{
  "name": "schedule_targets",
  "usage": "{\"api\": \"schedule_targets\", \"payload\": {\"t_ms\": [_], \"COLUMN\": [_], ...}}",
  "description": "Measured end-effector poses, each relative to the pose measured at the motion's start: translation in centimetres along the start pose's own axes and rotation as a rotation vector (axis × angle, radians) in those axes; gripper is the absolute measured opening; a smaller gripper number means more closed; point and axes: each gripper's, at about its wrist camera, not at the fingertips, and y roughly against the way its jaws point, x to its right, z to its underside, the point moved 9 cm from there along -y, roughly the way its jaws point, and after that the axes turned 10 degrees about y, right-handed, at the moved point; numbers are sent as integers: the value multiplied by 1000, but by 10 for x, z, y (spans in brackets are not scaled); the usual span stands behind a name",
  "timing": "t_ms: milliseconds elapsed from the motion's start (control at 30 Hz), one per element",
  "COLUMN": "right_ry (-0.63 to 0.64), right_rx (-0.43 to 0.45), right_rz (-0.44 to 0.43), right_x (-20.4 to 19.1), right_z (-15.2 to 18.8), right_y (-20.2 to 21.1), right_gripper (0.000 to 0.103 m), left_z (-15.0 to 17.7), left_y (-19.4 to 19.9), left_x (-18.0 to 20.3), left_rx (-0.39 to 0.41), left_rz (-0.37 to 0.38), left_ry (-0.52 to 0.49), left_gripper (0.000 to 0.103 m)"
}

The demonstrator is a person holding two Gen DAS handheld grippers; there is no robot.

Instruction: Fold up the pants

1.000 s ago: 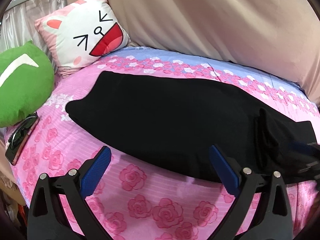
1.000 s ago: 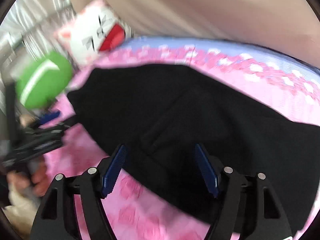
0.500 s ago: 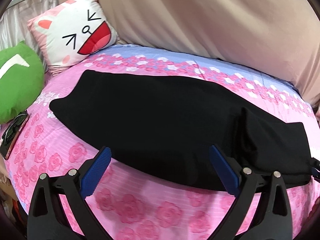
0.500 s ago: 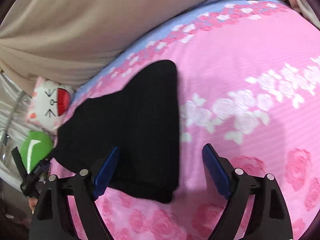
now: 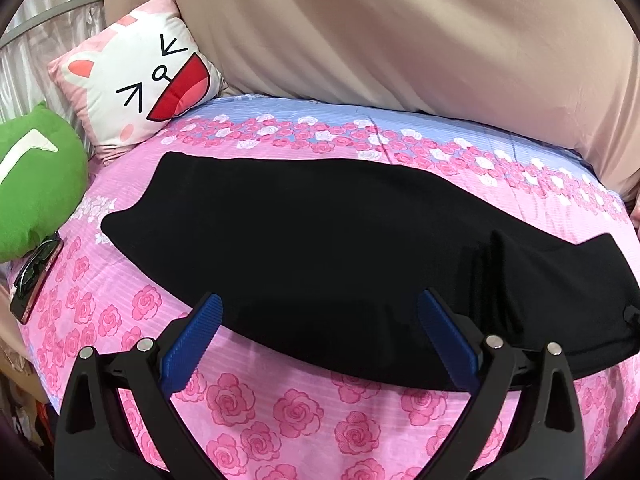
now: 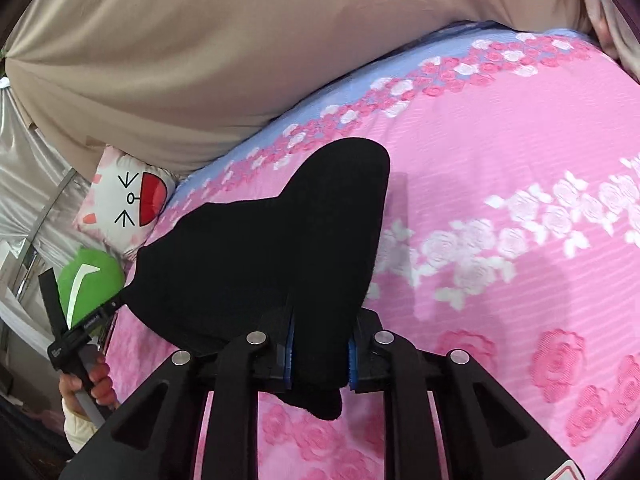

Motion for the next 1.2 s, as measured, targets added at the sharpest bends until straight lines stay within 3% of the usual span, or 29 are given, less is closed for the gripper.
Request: {"api": "schedule_targets", "payload": {"t_ms": [200, 300, 367, 433, 500, 533, 600, 667, 800, 867, 900, 1000, 1067, 1133, 1200], "right_ry": [-52, -92, -69, -21, 7, 42, 164, 301, 502, 529, 511, 403, 419, 441, 494], "right_rx": [24, 51, 16, -13, 48, 83, 131, 84, -55, -95, -120, -100, -30, -19, -78], "right_rz": [89, 197, 305, 432, 538, 558, 463, 321, 168, 186, 180, 127, 100, 45, 106], "right_x": [51, 91, 114, 124, 114, 100, 43, -21, -109, -115, -110, -106, -129, -153, -149], "right_z": [13, 17, 20, 20, 13, 8, 0, 5, 31, 37, 36, 21, 2, -3, 8], "right_y": [45, 74, 83, 89, 111, 120, 120, 90, 9, -20, -32, -34, -16, -19, -42], "right_gripper": [16, 16, 15, 34, 42, 53, 70, 71, 65, 34, 9, 8, 8, 11, 16], "left_z": [3, 6, 10, 15, 19, 20, 21, 20, 20, 20, 20, 19, 18, 17, 16], "left_y": [5, 6, 5, -2, -6, -8, -8, -7, -5, -2, -1, 1, -1, -5, -8], "left_x": [-3, -2, 0, 4, 6, 8, 12, 16, 19, 17, 16, 9, 3, -2, -7], "left_rx": [-3, -5, -12, -27, -41, -50, -49, -41, -44, -39, -38, -28, -29, -36, -44], "left_rz": [-7, 0, 7, 11, 7, 14, 28, 38, 62, 67, 69, 68, 67, 72, 70], "left_ry": [-13, -20, -19, -20, -16, -12, -12, -23, -17, -21, -26, -29, -16, 6, 25], "left_gripper": [96, 96, 97, 97, 97, 97, 97, 97, 97, 97, 97, 97, 97, 97, 97]}}
